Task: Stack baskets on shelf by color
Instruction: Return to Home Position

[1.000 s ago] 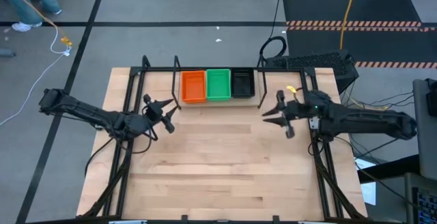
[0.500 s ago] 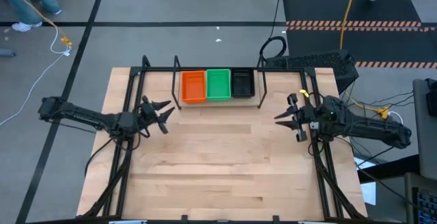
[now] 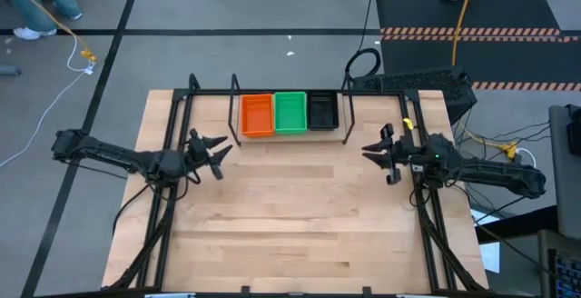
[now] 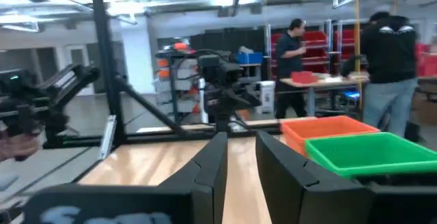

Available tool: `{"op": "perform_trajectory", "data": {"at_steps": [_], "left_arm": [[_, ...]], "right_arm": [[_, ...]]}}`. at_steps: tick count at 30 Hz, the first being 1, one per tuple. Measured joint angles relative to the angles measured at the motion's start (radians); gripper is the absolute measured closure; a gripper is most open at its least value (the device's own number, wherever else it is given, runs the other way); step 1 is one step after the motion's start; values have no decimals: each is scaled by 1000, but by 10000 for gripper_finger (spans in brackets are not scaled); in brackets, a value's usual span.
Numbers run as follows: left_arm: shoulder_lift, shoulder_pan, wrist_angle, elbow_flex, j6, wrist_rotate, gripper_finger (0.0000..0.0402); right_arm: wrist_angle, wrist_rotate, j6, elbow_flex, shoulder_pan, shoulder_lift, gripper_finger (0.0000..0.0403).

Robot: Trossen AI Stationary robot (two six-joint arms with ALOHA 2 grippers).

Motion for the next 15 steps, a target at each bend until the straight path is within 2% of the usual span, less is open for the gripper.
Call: {"op": "perform_trajectory", "data": {"at_steps": [3, 11, 15], "left_arm": [[-39, -1, -9, 0, -3, -24, 241], [-239, -60, -17, 0, 99, -26, 241], [-346, -116, -45, 0, 125, -25, 241]], "right_arm": [[24, -24, 15, 4, -14, -20, 332], [14, -204, 87, 2, -37, -98, 332], [-42, -215, 106, 2, -73, -170, 332]]}}
